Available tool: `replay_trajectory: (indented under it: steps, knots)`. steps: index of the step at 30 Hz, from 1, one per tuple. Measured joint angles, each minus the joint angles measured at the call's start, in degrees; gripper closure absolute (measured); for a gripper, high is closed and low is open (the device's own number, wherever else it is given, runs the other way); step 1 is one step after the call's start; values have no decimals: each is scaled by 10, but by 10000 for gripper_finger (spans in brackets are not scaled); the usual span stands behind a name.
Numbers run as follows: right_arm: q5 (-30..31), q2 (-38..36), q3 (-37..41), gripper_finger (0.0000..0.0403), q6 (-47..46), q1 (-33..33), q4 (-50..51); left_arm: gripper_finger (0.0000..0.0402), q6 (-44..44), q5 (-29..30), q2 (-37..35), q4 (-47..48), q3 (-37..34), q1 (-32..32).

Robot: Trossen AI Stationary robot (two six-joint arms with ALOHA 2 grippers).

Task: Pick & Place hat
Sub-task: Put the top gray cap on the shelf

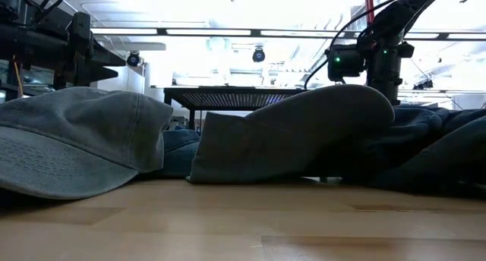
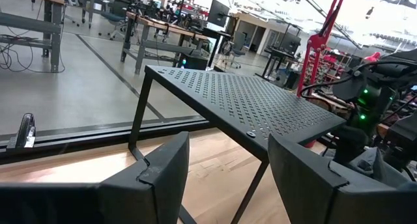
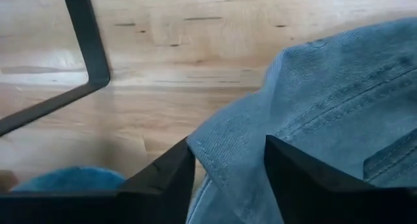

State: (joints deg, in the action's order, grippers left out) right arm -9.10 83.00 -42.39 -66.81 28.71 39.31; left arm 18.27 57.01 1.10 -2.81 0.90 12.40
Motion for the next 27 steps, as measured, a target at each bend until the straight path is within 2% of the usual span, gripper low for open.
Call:
replay_trajectory:
  steps: [7,11,20,27]
  knots:
    - [3,-23,0,334,19,-3,20,195,0,0,0,0,0,0]
    - [31,-64,0,388,32,-3,52,195,0,0,0,0,0,0]
    - [68,-213,1,392,77,-5,98,195,0,0,0,0,0,0]
    - [89,-348,1,393,108,-41,102,195,0,0,0,0,0,0]
